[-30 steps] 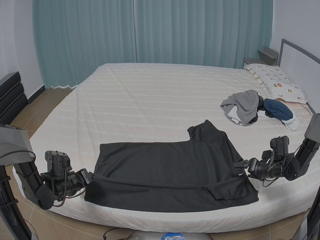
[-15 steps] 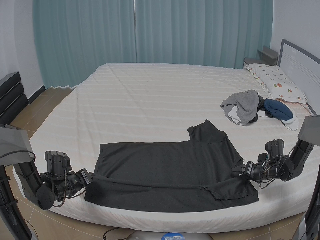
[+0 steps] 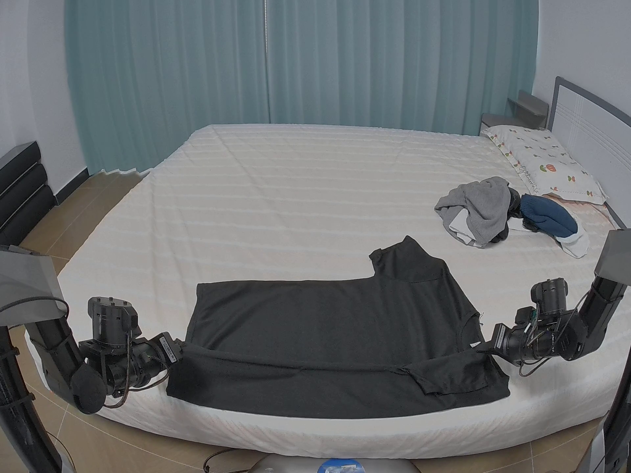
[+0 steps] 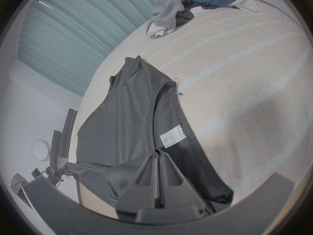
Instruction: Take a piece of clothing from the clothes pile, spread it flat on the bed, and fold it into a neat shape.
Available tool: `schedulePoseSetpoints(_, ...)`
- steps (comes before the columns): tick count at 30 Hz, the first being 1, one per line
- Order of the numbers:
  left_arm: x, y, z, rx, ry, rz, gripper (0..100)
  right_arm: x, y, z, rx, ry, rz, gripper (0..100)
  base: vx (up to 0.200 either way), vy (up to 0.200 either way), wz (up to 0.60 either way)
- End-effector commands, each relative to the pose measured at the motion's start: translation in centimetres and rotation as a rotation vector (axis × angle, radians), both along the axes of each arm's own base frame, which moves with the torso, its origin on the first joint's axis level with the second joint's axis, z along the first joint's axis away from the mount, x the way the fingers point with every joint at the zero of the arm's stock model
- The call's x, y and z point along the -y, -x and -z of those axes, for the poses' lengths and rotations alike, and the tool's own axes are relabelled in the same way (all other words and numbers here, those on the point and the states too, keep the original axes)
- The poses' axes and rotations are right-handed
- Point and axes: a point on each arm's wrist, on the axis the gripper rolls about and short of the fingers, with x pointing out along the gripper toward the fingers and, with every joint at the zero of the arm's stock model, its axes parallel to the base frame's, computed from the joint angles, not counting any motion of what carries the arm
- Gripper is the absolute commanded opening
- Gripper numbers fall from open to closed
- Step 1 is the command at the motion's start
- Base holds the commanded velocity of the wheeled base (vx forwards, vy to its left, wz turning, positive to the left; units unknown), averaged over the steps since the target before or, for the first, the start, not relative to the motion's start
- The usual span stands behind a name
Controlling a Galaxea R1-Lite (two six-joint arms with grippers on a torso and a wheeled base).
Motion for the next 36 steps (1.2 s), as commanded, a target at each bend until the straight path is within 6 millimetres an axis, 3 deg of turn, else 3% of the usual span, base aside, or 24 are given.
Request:
schedulePoseSetpoints(1, -0.1, 0.4, -0.9, 0.027, 0.003, 0.000, 0, 0.2, 1.3, -2.3, 0.051, -0.003, 0.006, 0, 0.000, 0.000, 0.00)
schedulePoseSetpoints(7, -0.1, 0.7, -1.3, 0.039, 0.004, 0.001, 0, 0.2, 2.8, -3.1, 0.057, -0.003, 0.004, 0, 0.000, 0.000, 0.00)
schedulePoseSetpoints(23, -0.6, 4.2, -2.2, 0.029, -0.124, 0.091, 0, 0.0, 8.6, -6.3, 0.125, 0.000, 0.004, 0, 0.000, 0.000, 0.00)
schedulePoseSetpoints(36, -0.9, 6.3, -2.0, -0.002, -0.227, 0.175, 0, 0.0, 11.8, -7.3, 0.163, 0.008, 0.002, 0, 0.000, 0.000, 0.00)
